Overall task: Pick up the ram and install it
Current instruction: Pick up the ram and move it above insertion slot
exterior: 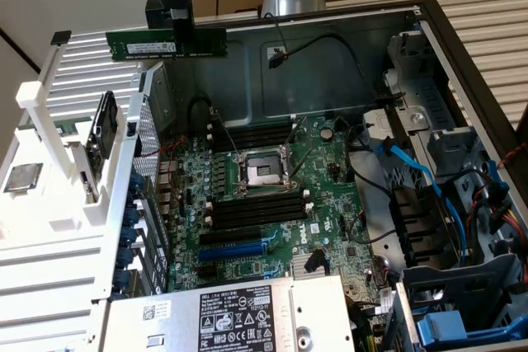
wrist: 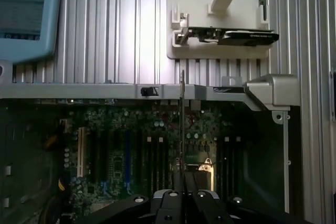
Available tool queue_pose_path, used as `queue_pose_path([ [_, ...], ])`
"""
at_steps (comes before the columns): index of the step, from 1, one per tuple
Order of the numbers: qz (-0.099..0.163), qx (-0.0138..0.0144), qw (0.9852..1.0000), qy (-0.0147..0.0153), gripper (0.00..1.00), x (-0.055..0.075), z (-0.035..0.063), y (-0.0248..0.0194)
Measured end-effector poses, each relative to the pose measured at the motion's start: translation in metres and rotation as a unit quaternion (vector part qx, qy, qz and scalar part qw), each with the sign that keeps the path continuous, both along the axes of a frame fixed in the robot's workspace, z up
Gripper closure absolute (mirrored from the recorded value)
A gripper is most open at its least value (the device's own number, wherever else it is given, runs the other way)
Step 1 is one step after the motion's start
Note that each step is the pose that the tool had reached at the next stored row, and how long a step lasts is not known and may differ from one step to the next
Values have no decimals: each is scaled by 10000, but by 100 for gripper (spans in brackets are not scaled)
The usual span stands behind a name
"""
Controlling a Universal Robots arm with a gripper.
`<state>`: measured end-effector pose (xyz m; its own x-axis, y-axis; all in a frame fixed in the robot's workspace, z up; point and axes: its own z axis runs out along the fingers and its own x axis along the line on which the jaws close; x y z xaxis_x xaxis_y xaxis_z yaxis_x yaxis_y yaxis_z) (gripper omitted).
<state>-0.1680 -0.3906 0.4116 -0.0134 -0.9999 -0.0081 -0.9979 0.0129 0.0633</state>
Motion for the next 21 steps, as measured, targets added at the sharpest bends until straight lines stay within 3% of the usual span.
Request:
queue_pose_path([
  [11,1,0,10000,-12,88,503,-3,0],
  [15,0,0,10000,-66,88,614,-30,0],
  [21,0,0,9999,-153,88,630,-93,0],
])
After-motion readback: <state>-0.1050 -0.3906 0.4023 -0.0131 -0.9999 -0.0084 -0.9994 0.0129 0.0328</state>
